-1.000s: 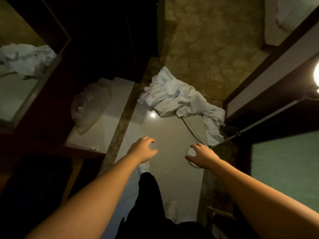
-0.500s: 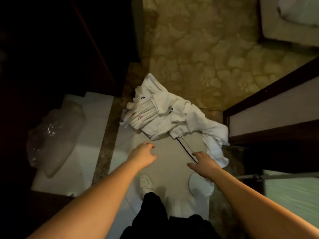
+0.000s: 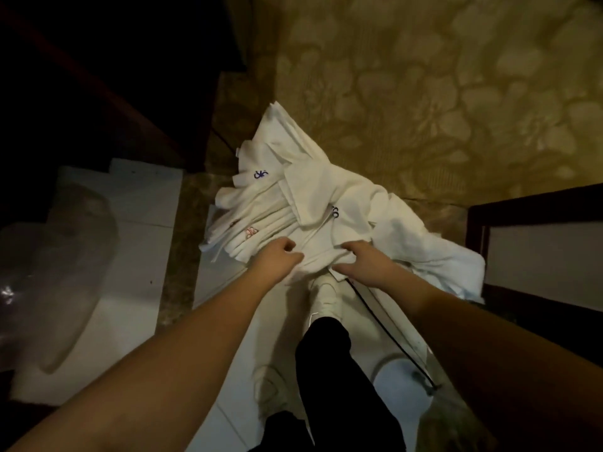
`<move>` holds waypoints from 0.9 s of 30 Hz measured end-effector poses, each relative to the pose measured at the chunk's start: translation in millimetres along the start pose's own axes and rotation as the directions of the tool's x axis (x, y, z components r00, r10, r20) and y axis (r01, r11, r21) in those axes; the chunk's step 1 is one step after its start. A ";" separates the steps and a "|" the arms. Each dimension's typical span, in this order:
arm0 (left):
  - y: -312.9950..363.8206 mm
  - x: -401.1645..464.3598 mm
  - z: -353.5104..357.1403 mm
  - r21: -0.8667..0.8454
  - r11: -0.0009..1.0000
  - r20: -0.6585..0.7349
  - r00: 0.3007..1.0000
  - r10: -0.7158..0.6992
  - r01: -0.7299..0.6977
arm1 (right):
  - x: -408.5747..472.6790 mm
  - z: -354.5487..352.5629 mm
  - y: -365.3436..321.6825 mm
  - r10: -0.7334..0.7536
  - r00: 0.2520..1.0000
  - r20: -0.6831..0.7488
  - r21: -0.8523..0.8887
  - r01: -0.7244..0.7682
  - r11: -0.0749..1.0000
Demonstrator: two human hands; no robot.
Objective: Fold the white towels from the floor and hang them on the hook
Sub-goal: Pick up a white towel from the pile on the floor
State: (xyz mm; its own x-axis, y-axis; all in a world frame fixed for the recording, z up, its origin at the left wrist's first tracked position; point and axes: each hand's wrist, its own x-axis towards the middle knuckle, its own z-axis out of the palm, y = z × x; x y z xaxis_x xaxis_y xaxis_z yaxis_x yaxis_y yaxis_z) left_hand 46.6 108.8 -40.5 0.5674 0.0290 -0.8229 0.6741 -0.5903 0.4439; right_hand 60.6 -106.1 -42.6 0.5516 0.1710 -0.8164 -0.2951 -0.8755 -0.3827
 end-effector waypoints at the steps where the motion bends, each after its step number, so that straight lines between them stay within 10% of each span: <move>1: 2.4 20.8 2.0 -0.062 0.998 -0.019 0.999 -0.027 0.025 | 19.4 -0.5 2.3 0.012 1.000 0.002 0.029 -0.012 1.000; 10: -7.0 148.3 29.4 -0.431 0.889 0.005 0.985 -0.172 0.157 | 145.9 9.3 6.7 0.018 0.999 0.027 0.187 -0.023 0.982; 19: -8.2 174.6 42.2 -0.415 0.893 0.036 0.984 -0.174 0.173 | 171.0 8.5 3.6 0.011 0.977 0.213 0.553 -0.130 0.823; 27: 7.7 111.1 6.7 -0.252 0.968 0.055 0.998 -0.001 0.014 | 123.9 -38.9 -39.0 -0.307 0.938 -0.163 0.070 0.321 0.944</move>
State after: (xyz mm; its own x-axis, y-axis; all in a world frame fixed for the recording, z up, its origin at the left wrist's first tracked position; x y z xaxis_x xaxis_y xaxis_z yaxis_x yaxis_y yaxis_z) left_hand 111.6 102.2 -130.9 0.5401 -0.0151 -0.8415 0.7797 -0.3675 0.5070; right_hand 170.9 -68.3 -112.0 0.7351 0.3554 -0.5774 -0.1558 -0.7403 -0.6540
